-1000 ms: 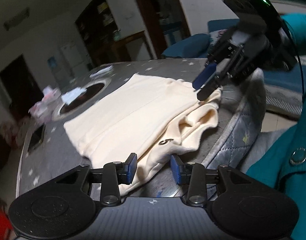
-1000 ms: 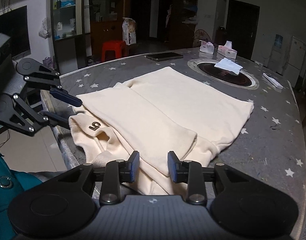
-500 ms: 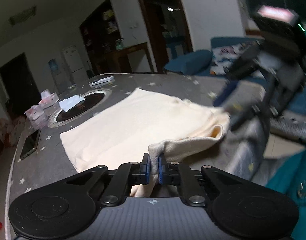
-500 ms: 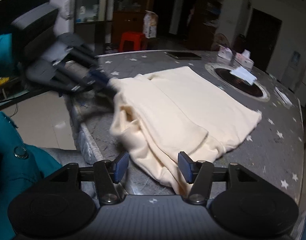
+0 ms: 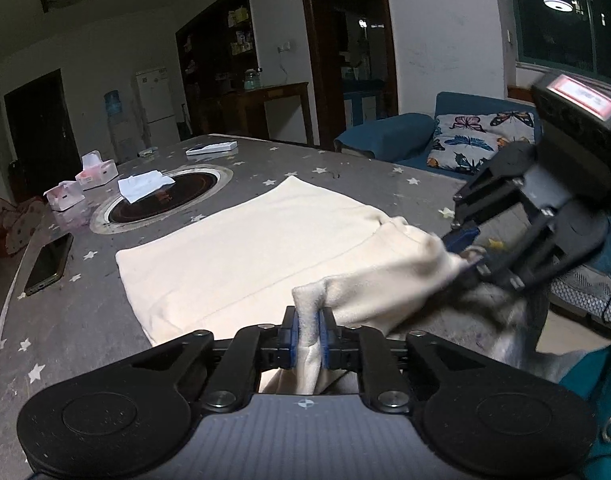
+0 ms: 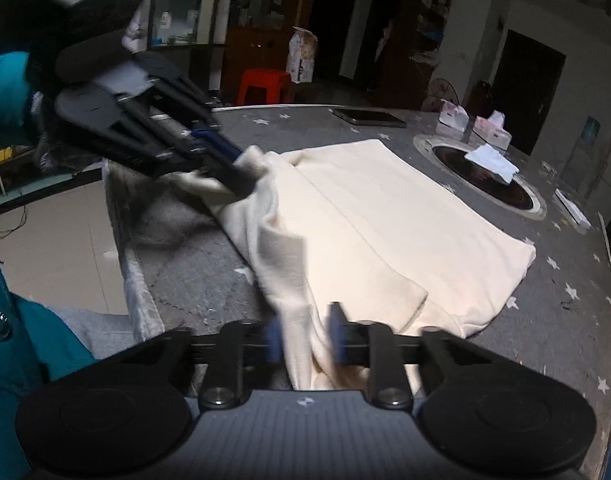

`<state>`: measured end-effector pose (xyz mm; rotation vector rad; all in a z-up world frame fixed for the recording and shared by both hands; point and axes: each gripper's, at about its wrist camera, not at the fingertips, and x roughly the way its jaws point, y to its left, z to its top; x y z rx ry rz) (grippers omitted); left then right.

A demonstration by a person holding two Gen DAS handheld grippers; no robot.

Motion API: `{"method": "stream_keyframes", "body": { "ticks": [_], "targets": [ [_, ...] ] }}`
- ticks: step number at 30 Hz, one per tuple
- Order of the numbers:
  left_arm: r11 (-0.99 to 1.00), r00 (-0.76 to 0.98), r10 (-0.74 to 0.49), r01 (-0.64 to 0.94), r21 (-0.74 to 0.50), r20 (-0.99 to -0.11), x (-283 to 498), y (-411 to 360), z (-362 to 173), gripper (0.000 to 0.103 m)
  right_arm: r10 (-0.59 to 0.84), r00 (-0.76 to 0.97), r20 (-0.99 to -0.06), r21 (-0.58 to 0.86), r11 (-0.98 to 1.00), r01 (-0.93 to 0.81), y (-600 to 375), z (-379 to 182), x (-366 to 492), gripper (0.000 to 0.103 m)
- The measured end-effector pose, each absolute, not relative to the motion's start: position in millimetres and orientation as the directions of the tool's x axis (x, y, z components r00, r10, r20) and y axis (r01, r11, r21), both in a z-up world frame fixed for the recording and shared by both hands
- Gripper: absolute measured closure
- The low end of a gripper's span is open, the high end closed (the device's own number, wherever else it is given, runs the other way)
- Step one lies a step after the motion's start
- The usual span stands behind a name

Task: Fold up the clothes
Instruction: 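Grasp the sweatshirt hem with both grippers, then lift the hem with both grippers and carry it toward the collar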

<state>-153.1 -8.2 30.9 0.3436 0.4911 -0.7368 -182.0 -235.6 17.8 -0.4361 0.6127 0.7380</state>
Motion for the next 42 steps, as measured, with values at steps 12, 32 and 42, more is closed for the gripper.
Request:
{"method": "stream_keyframes", "body": {
  "ticks": [12, 32, 42],
  "targets": [
    [0.681, 0.684, -0.450, 0.679, 0.275, -0.574, -184.1, 10.8, 12.0, 0.064, 0.499, 0.567, -0.655, -0.092, 0.693, -0.715, -242.4, 25.1, -171.4, 0.090],
    [0.686, 0.650, -0.558, 0.711, 0.154, -0.516, -219.8, 33.4, 50.5, 0.098, 0.554, 0.574, -0.603, -0.064, 0.684, -0.727, -257.2, 58.4, -212.6, 0.095],
    [0.726, 0.696, -0.571, 0.676, 0.129, -0.436, -224.2, 40.8, 87.1, 0.098, 0.597, 0.553, -0.582, -0.008, 0.675, -0.738, -265.2, 103.4, -227.0, 0.098]
  ]
}}
